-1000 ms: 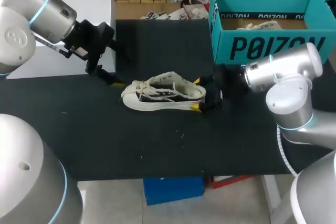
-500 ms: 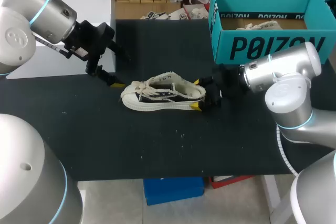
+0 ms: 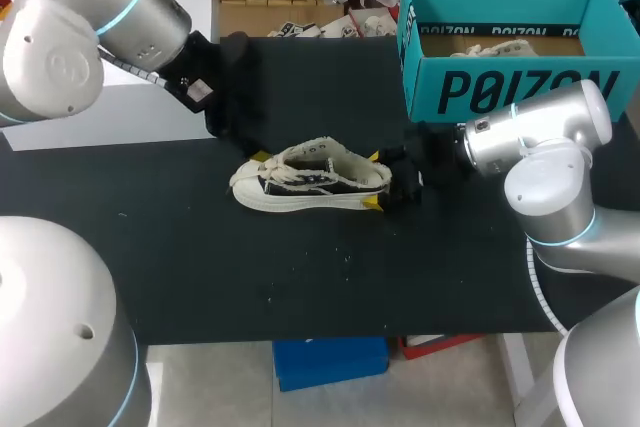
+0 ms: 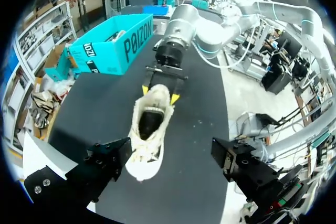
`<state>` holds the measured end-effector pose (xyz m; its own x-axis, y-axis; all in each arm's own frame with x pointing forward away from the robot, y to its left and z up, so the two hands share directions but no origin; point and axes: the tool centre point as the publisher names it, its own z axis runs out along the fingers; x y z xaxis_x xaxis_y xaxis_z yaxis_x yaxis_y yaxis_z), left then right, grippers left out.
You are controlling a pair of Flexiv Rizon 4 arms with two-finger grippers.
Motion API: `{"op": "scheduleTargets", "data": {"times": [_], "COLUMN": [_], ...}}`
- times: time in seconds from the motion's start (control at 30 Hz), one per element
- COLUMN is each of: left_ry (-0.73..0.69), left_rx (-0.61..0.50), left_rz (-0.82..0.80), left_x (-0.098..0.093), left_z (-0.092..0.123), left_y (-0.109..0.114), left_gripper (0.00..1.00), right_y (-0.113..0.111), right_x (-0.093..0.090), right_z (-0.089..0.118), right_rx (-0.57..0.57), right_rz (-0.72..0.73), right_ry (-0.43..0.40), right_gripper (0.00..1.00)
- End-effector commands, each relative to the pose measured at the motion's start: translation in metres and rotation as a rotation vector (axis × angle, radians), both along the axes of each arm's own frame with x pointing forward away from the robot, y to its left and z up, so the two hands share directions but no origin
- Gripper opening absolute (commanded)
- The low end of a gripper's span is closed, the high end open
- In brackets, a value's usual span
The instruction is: Take the shoe out of the shoebox, open the shoe tongue, remove and reinsert the insole, then place the shoe into the shoebox
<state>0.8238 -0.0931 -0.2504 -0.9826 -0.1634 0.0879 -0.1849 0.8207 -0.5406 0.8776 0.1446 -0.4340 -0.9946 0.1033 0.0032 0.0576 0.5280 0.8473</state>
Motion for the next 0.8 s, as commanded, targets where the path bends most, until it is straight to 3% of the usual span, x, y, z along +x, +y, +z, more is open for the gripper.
{"op": "scheduleTargets", "data": {"times": [0.03, 0.3, 0.4, 0.63, 0.8], "left_ry": [0.001, 0.001, 0.024, 0.077, 0.173], "left_rx": [0.004, 0.004, 0.005, 0.197, 0.209], "left_rz": [-0.002, -0.002, 0.112, 0.598, 0.829], "left_x": [0.001, 0.001, 0.007, 0.023, 0.028], "left_z": [0.000, 0.000, -0.003, -0.013, -0.010], "left_y": [0.000, 0.000, -0.008, -0.027, -0.031], "left_gripper": [1.00, 1.00, 1.00, 1.00, 1.00], "right_y": [0.003, 0.003, 0.003, 0.003, 0.003], "right_x": [0.001, 0.001, 0.001, 0.001, 0.001], "right_z": [-0.002, -0.002, -0.002, -0.002, -0.002], "right_rx": [-0.002, -0.002, -0.002, -0.002, -0.002], "right_rz": [-0.001, -0.001, -0.001, -0.001, -0.001], "right_ry": [0.000, 0.000, 0.000, 0.000, 0.000], "right_gripper": [0.00, 0.00, 0.00, 0.00, 0.00]}}
